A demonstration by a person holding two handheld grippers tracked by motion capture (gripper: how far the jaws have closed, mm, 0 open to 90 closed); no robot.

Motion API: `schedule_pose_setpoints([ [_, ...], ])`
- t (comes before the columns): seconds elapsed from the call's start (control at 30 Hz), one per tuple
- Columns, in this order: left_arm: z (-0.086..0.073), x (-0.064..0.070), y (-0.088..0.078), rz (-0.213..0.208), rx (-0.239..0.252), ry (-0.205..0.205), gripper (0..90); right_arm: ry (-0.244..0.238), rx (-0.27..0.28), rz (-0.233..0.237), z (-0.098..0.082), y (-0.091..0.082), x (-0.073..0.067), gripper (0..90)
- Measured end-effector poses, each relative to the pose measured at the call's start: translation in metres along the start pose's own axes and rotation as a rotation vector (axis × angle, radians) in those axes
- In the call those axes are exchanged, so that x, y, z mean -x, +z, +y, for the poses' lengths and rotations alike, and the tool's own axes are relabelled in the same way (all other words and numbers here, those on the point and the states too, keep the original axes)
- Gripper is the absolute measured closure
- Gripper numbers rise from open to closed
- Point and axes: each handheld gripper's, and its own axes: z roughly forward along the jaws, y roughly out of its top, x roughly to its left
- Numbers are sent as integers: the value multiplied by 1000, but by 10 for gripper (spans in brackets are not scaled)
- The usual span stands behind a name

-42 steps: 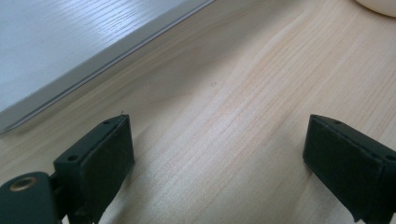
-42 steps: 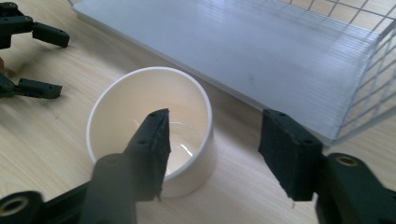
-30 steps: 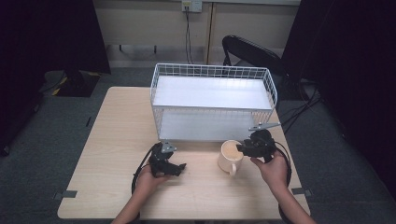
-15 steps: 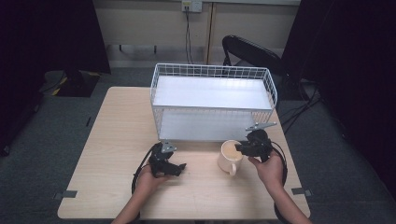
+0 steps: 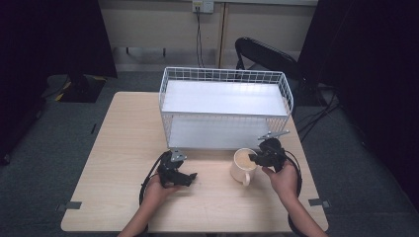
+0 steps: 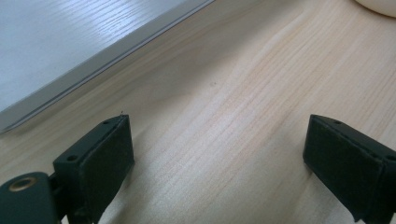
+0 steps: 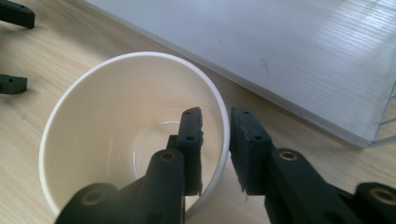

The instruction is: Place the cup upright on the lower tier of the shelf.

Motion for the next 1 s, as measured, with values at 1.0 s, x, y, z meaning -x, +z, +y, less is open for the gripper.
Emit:
schedule_pose_setpoints([
  [1.0, 0, 0, 0, 0, 0, 0, 80, -89, -64, -38, 2, 6, -4, 826],
])
